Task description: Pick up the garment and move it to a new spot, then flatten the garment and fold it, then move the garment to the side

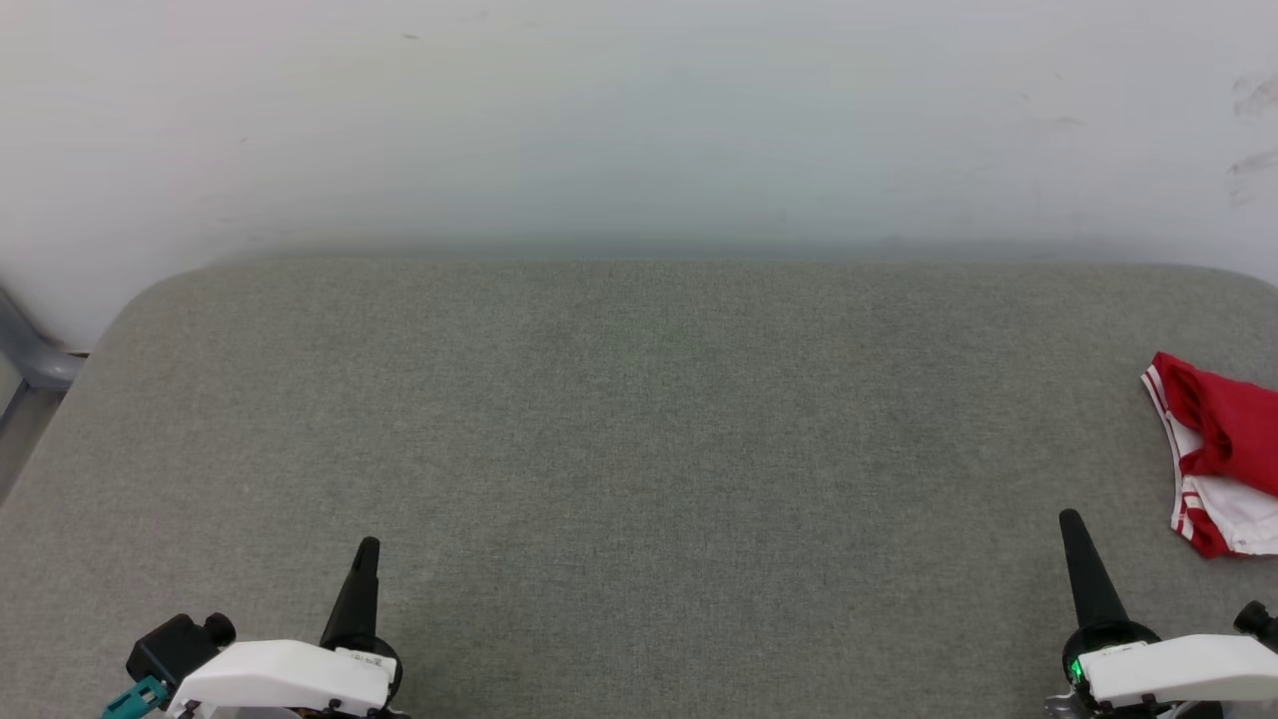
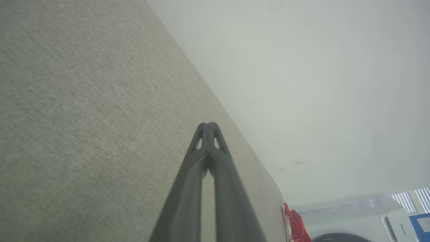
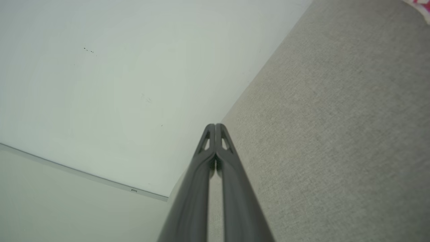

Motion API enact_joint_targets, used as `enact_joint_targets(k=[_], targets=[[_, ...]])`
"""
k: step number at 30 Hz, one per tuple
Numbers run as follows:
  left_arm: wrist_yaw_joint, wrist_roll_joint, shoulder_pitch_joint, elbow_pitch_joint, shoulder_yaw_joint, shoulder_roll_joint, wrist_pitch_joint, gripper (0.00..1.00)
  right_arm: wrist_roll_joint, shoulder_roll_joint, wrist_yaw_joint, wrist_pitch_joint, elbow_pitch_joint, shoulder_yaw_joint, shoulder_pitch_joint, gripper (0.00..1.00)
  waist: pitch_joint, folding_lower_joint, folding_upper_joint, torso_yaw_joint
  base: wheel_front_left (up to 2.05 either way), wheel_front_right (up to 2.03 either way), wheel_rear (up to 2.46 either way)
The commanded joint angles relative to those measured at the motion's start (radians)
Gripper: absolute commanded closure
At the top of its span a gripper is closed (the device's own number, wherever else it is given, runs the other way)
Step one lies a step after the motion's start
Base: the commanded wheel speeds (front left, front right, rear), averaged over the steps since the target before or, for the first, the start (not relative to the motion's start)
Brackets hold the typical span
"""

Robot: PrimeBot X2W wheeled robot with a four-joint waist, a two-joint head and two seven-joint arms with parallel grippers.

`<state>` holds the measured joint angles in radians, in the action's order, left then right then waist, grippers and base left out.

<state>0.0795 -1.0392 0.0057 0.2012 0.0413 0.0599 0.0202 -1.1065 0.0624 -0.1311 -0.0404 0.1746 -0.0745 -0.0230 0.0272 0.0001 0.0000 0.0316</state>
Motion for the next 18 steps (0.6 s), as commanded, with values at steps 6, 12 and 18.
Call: enact_joint_targets(k=[6, 12, 18], targets=[[0.013, -0.086, -0.037, 0.0, 0.014, 0.0, -0.02, 1.0, -0.081, 0.007, 0.0, 0.021, 0.004, -0.004, 0.039, 1.0, -0.003, -0.0001, 0.0, -0.003, 0.0, 0.0, 0.0], [0.019, -0.15, -0.048, 0.006, 0.022, -0.001, -0.035, 1.0, -0.139, 0.007, 0.0, 0.037, 0.012, -0.006, 0.054, 1.0, -0.006, -0.0001, 0.0, -0.006, 0.0, 0.0, 0.0], [0.024, -0.21, -0.06, 0.011, 0.029, -0.003, -0.05, 1.0, -0.194, 0.006, 0.0, 0.052, 0.021, -0.008, 0.063, 1.0, -0.009, -0.0001, 0.0, -0.009, 0.0, 0.0, 0.0]])
